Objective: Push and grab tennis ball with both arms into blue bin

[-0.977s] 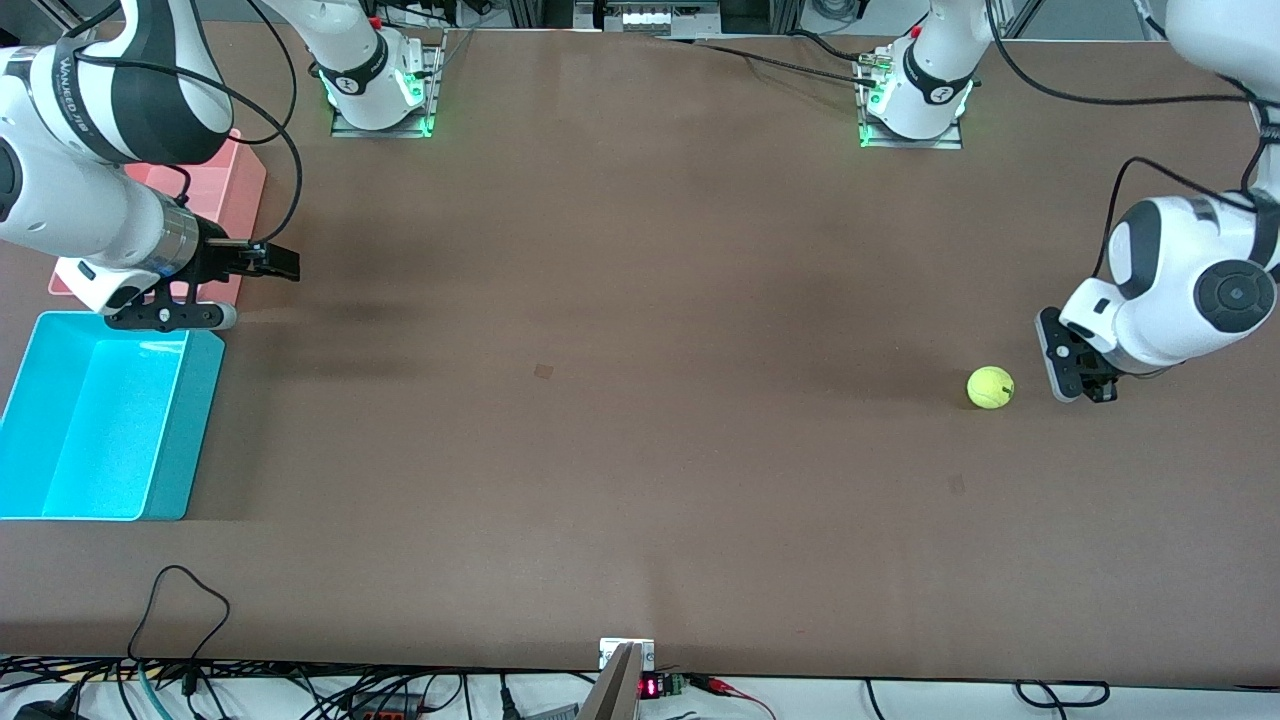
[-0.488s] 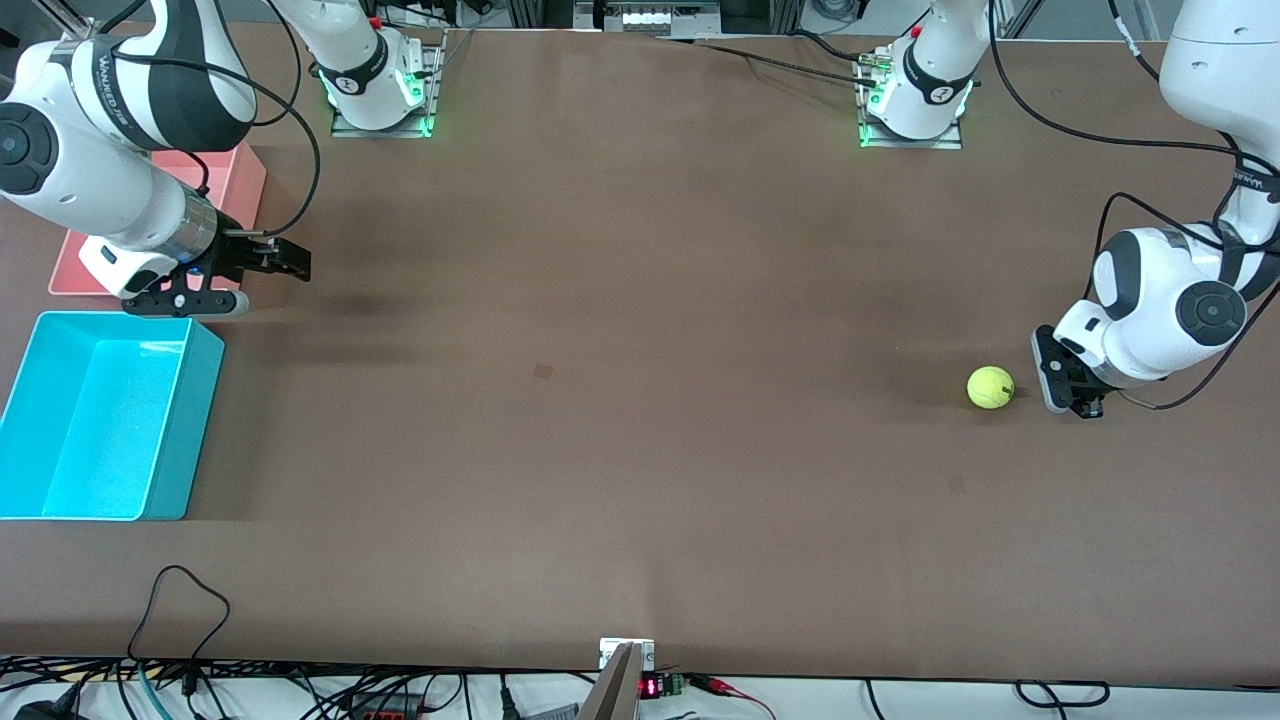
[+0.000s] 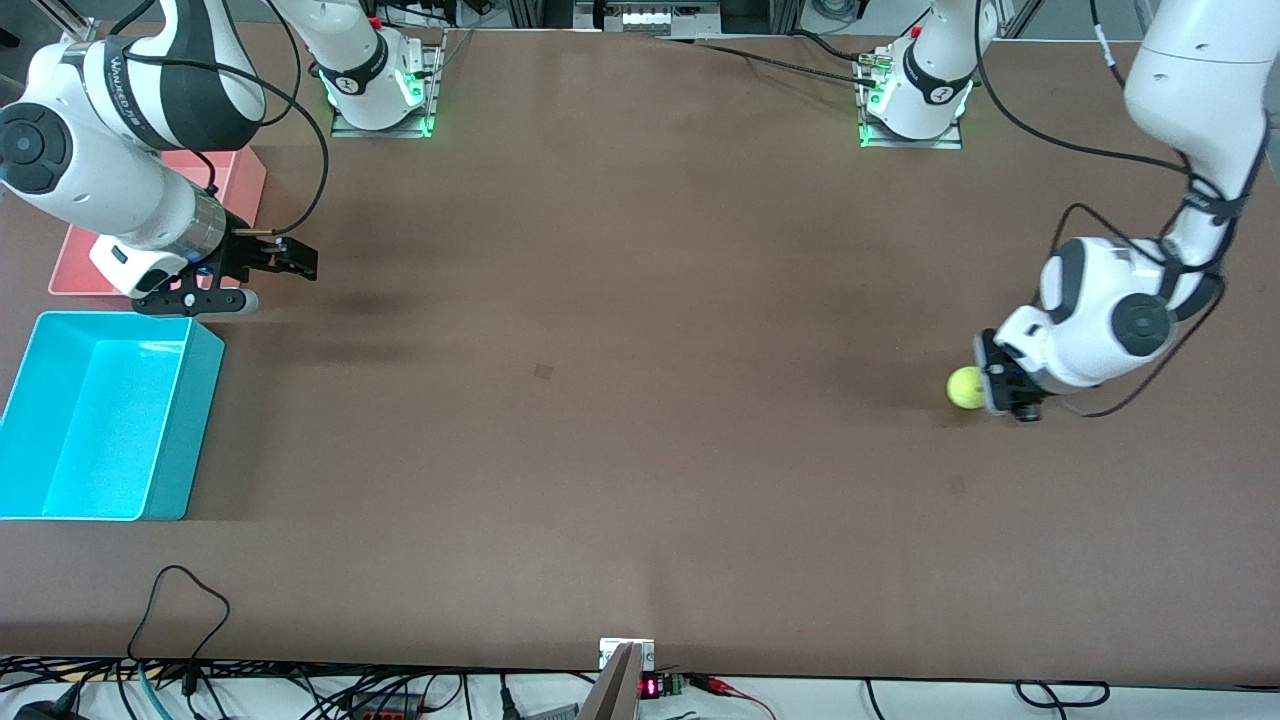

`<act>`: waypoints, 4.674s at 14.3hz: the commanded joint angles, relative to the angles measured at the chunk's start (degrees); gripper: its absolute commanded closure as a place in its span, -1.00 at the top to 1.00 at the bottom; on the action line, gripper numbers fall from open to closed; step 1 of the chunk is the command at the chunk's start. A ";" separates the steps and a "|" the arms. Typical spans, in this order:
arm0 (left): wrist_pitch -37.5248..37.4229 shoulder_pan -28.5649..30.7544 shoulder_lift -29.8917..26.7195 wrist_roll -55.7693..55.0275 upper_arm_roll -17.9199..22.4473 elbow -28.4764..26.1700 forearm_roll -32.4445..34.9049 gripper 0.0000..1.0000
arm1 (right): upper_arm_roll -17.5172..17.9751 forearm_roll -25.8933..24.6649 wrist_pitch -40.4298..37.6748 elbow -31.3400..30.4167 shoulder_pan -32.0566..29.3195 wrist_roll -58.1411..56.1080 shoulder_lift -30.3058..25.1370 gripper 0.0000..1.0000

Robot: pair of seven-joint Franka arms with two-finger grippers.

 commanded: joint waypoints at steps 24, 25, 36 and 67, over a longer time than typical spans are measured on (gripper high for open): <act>-48.01 11.52 -20.07 -20.07 -9.45 14.26 -0.06 -0.81 | -0.11 -0.38 11.87 -12.90 -0.36 -0.16 -0.81 1.00; -51.43 11.52 -20.42 -23.31 -10.24 16.18 0.02 -0.66 | -0.02 -0.38 13.89 -13.35 -1.14 -0.51 -0.64 1.00; -62.90 -13.68 -24.55 -49.24 11.34 26.22 -10.77 1.00 | -0.11 -0.38 30.33 -11.87 -1.33 -2.54 8.40 1.00; -54.81 -18.45 -32.46 -74.50 13.49 21.92 -11.75 1.00 | 1.38 -1.26 31.23 4.58 -3.62 -9.74 28.10 1.00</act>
